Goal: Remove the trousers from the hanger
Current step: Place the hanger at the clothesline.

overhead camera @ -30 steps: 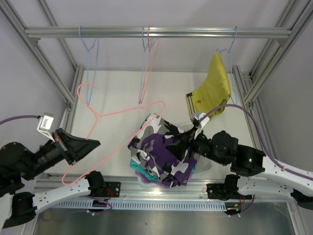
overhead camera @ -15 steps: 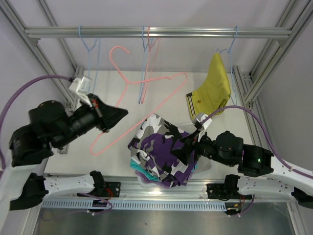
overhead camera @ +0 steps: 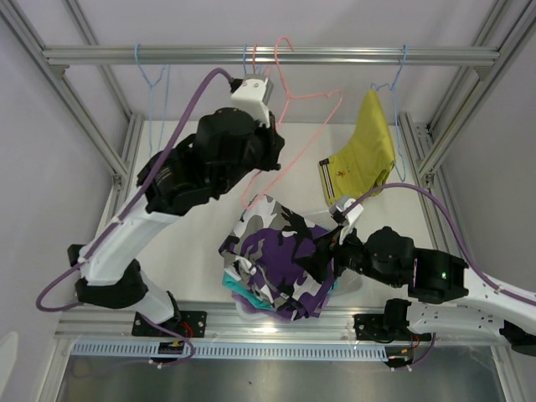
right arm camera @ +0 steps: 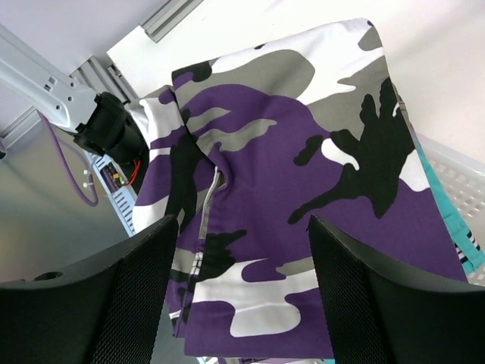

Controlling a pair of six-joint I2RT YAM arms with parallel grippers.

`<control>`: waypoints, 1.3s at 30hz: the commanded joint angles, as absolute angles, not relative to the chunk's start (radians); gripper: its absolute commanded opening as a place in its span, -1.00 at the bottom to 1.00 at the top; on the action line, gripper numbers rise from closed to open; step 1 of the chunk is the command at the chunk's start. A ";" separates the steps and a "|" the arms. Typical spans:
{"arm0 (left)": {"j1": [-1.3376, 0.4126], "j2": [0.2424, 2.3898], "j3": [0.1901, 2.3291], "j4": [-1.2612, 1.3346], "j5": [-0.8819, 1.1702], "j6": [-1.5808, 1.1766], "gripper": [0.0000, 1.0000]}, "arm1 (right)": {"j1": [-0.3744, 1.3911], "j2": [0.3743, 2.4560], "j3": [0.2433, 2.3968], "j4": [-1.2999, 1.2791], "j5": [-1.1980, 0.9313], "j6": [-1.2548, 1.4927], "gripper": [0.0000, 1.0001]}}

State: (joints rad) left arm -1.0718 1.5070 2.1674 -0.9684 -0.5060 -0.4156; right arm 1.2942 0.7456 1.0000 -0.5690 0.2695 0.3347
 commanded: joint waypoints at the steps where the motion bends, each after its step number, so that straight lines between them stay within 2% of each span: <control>1: -1.078 1.595 2.324 -0.950 -0.627 -0.336 -0.99 | 1.299 0.719 0.974 -0.558 0.296 0.318 0.48; 10: -1.066 1.787 2.442 -0.848 -0.725 -0.241 -0.99 | 1.299 0.700 0.871 -0.492 0.258 0.316 0.53; 22: -1.002 1.896 2.468 -0.796 -0.804 -0.206 -0.99 | 1.284 0.675 0.775 -0.422 0.186 0.298 0.56; 39: -0.911 2.020 2.471 -0.686 -0.678 -0.233 -0.99 | 1.249 0.726 0.733 -0.360 0.054 0.288 0.56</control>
